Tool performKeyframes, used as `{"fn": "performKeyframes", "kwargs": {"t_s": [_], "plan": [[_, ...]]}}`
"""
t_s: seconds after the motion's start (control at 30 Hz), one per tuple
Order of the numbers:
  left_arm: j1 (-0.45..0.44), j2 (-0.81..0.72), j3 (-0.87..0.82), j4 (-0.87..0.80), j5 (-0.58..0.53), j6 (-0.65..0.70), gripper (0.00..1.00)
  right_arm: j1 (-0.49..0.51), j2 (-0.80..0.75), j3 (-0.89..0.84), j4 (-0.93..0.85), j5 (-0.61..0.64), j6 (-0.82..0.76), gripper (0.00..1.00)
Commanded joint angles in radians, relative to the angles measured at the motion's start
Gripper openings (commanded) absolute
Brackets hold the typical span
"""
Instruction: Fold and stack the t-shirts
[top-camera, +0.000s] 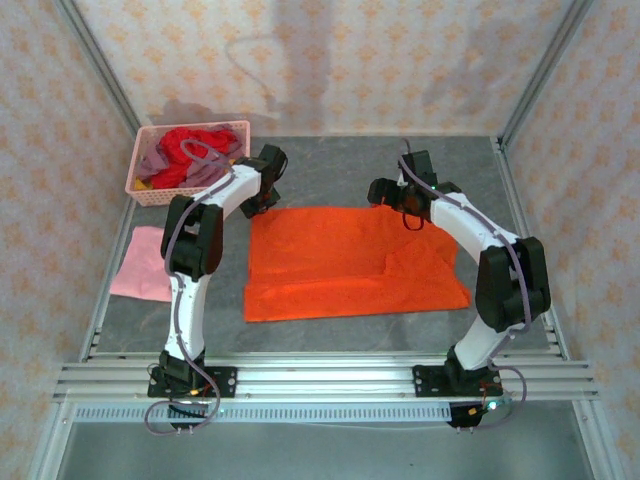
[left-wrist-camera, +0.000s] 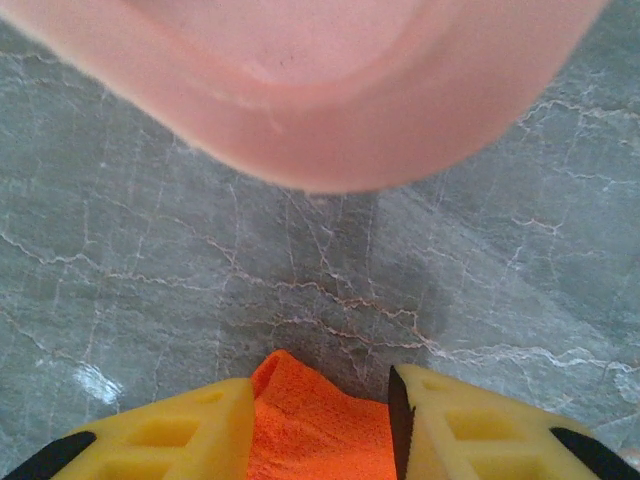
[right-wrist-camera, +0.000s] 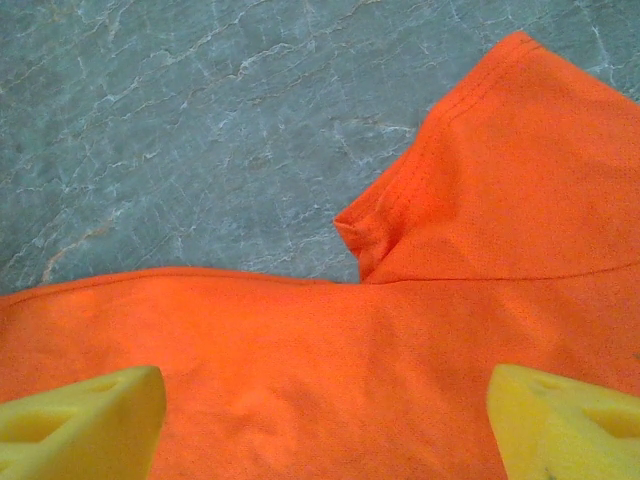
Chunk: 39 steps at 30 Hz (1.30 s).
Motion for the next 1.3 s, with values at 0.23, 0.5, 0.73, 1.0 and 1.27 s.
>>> {"fn": "performKeyframes", "kwargs": {"t_s": [0.23, 0.5, 0.73, 1.0, 1.27], "plan": [[0.021, 0.051, -0.012, -0.011, 0.015, -0.032, 0.30, -0.003, -0.006, 0.027, -0.034, 0.041, -0.013, 0.83], [0.024, 0.031, -0.021, -0.009, 0.028, -0.025, 0.01, -0.007, 0.010, 0.036, -0.033, 0.074, 0.000, 0.83], [0.023, 0.002, -0.030, -0.013, 0.037, -0.016, 0.00, -0.078, 0.154, 0.186, -0.038, 0.164, -0.016, 0.82], [0.024, -0.011, -0.052, -0.010, 0.050, -0.018, 0.00, -0.135, 0.409, 0.458, -0.145, 0.198, -0.095, 0.68], [0.023, -0.015, -0.045, -0.016, 0.046, -0.014, 0.00, -0.133, 0.621, 0.679, -0.273, 0.148, -0.167, 0.56]]}}
